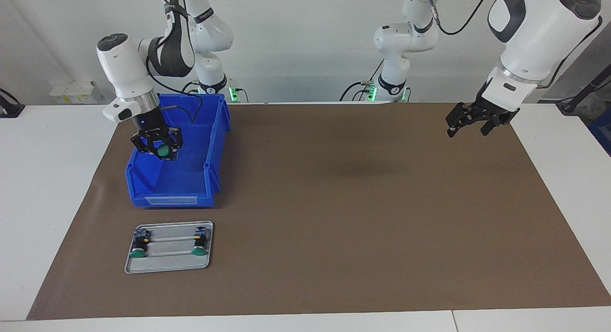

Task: Place and press button with both arms
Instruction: 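Lower the button into the blue bin with the right gripper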

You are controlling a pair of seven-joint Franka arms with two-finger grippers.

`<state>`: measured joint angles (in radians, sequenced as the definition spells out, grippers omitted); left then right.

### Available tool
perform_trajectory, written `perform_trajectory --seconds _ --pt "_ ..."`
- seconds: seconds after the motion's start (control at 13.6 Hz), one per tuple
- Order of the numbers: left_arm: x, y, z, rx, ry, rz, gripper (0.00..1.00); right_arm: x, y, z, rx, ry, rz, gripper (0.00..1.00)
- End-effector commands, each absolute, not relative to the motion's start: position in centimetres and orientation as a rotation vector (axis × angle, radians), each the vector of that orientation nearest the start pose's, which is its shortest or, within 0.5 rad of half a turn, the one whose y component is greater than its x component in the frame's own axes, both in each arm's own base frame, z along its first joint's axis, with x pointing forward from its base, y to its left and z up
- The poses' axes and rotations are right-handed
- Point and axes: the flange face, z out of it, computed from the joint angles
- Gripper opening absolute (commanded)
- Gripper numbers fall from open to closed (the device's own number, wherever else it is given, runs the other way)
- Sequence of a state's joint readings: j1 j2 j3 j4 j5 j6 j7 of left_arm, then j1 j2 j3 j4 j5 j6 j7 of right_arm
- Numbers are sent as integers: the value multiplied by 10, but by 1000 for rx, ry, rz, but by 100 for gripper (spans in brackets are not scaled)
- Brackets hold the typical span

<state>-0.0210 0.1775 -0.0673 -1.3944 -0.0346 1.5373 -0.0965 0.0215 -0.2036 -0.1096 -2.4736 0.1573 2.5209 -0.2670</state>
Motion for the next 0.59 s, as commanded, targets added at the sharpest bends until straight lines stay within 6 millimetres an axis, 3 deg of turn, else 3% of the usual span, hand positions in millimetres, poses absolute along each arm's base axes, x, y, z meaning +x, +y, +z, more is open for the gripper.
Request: perform_trajectory --seconds 0.0,0.22,0.51 --pt "589 -51 597 -3193 3 58 99 476 -42 363 -3025 -64 -434 0" --pt "583 -51 594 -3191 0 75 99 470 -34 346 -3031 -75 -418 0" --pt "572 -50 589 -3187 -3 101 99 466 -33 340 -3032 -75 -397 0"
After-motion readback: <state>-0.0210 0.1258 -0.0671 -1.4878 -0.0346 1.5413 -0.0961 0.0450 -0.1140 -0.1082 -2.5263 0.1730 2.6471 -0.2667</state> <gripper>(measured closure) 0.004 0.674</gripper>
